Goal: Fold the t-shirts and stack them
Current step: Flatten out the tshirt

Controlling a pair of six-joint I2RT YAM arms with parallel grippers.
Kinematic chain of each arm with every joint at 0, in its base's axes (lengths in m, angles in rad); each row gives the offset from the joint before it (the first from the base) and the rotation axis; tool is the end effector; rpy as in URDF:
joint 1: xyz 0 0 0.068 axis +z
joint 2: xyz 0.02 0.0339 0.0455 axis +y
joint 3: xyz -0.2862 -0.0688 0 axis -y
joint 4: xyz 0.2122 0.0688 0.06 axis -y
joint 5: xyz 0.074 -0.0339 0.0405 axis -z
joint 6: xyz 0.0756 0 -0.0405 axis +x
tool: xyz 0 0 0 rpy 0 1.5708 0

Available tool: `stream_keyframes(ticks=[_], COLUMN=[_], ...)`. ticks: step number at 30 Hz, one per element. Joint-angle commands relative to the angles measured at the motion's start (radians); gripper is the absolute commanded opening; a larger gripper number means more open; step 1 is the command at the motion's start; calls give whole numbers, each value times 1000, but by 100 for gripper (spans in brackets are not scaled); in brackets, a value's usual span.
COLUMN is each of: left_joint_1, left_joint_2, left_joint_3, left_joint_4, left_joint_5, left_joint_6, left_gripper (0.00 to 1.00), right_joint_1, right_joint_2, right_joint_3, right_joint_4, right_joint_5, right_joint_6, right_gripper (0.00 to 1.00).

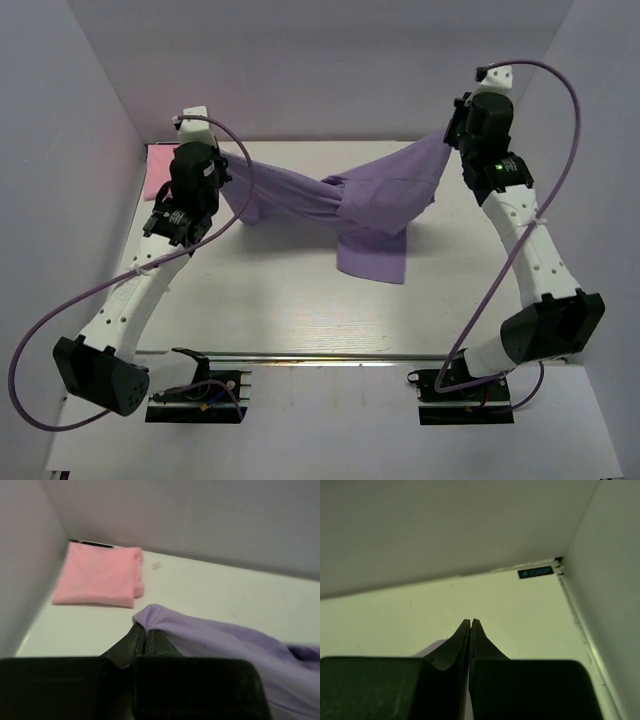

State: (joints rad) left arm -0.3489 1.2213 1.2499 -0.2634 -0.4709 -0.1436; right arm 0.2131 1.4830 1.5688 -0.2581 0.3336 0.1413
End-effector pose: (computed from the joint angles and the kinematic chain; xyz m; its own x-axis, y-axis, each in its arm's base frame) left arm 0.2654 -0.0600 0.4156 -0.2006 -0.0627 -0.9777 -0.1402 0.9895 -0.0347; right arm 0.3419 0.0487 0.4516 -0.1496 0.1038 -0.9833 0.1379 0.9869 0.0832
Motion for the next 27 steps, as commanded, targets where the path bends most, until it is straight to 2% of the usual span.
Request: stream_keyframes(ticks=[1,7,15,20,27], left_joint_1=[5,5,5,5,5], left_joint_2=[-60,-189,-336,-355,-341], left_joint_3=[52,65,75,118,105], left_joint_4=[-31,39,59,26,6], left_joint_5=[-250,-400,-500,-473,-430], left_joint_6=[74,166,222,222,175], left_gripper=[0,0,0,0,0], right_joint_1=[-20,-41,-47,-49,-52], right_joint_2=[-65,-151,-248,-302,-277], right_joint_3=[75,169,258,254,217], right_joint_4=[33,33,66,79,85], right_joint_5=[162,296,412,423,420], right_joint_6=[-45,-115,-255,-272,-276], right_gripper=[0,0,0,0,0])
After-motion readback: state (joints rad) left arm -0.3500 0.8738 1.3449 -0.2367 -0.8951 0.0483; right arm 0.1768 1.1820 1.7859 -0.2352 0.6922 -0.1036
